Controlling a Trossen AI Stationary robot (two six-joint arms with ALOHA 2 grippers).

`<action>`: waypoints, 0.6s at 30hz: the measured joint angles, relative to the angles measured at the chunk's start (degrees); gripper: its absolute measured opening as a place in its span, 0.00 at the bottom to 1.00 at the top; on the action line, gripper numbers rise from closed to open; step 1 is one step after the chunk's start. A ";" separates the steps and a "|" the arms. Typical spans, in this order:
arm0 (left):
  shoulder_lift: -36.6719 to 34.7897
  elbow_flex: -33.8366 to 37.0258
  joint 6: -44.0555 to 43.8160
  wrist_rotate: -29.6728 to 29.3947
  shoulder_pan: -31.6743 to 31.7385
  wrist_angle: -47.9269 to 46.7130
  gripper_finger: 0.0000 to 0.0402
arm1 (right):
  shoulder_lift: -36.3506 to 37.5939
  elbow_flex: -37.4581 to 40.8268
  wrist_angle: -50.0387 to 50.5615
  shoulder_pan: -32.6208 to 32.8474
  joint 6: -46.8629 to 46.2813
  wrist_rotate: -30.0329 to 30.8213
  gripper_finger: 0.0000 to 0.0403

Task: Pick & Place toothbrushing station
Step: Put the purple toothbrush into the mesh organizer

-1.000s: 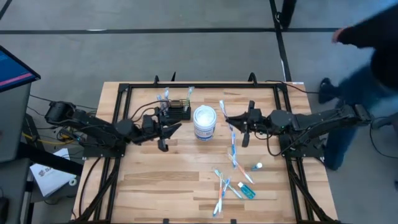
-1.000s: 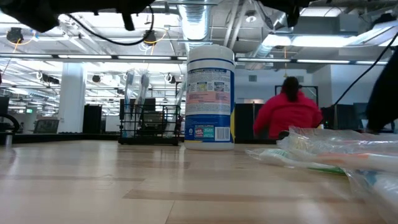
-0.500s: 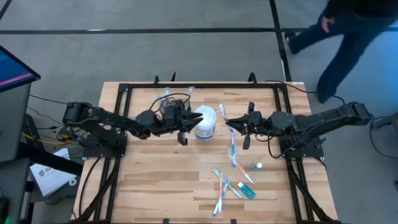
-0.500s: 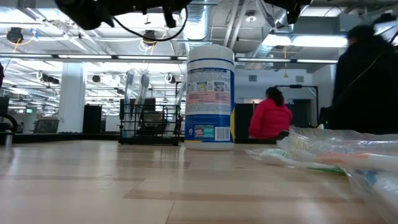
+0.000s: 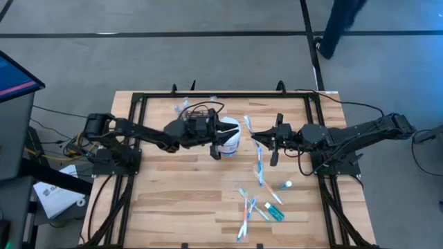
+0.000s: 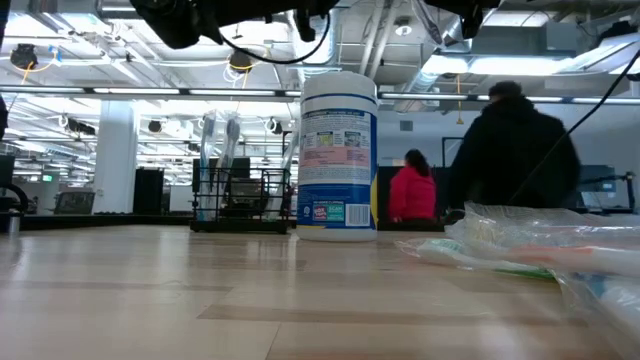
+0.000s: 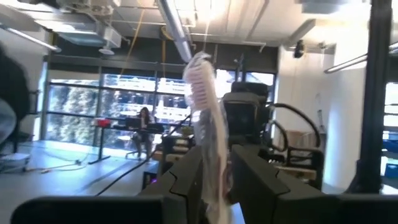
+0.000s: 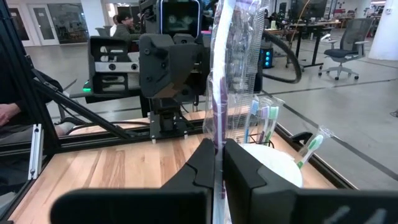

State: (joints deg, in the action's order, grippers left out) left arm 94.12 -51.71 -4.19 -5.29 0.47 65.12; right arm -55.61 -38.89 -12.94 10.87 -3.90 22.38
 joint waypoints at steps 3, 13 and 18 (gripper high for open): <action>0.98 -1.32 -1.50 0.97 0.52 0.05 0.24 | 0.00 0.02 0.01 0.00 -0.02 0.01 0.01; 1.76 -2.40 -4.06 1.17 1.27 -0.60 0.33 | 0.00 0.02 -0.01 0.00 0.00 0.01 0.02; 3.38 -4.00 -5.59 1.23 1.66 -0.52 0.35 | 0.00 0.02 0.06 0.00 0.00 0.01 0.02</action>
State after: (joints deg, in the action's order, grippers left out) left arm 97.49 -55.71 -9.78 -4.05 2.13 64.60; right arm -55.61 -38.87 -12.88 10.87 -3.90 22.39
